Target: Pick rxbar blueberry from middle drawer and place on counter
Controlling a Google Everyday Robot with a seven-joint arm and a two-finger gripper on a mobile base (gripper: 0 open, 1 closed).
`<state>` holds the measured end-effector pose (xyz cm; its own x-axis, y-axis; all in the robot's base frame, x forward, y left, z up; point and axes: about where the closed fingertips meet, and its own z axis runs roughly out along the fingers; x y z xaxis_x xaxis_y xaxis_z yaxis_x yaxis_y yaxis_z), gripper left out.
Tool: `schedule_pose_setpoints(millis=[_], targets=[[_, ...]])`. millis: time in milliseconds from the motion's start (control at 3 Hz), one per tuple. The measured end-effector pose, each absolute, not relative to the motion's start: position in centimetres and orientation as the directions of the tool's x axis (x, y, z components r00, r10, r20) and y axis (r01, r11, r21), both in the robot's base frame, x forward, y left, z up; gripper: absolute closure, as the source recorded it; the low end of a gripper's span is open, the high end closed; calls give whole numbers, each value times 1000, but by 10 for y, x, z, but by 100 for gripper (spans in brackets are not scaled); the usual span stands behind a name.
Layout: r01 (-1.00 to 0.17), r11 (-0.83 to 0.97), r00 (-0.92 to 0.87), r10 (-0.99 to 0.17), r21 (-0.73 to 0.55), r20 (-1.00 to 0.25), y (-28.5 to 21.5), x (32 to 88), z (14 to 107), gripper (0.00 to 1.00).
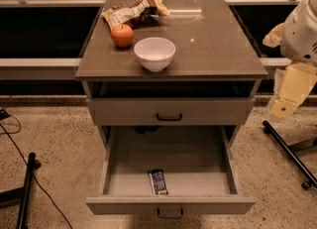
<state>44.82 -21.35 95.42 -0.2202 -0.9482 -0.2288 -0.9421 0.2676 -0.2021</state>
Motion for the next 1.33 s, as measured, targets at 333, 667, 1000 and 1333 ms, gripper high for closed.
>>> schedule_pose_setpoints(millis=[333,667,1000,1333], targets=[[-960,268,-217,-895,-81,-390,-175,435,879,0],[-978,209,-170,-825,-11,-539,-140,412,801,0],[-981,193,-149,-823,-23,-548,-135,405,771,0],[-985,171,-137,-799,-4,-585,-119,422,772,0]])
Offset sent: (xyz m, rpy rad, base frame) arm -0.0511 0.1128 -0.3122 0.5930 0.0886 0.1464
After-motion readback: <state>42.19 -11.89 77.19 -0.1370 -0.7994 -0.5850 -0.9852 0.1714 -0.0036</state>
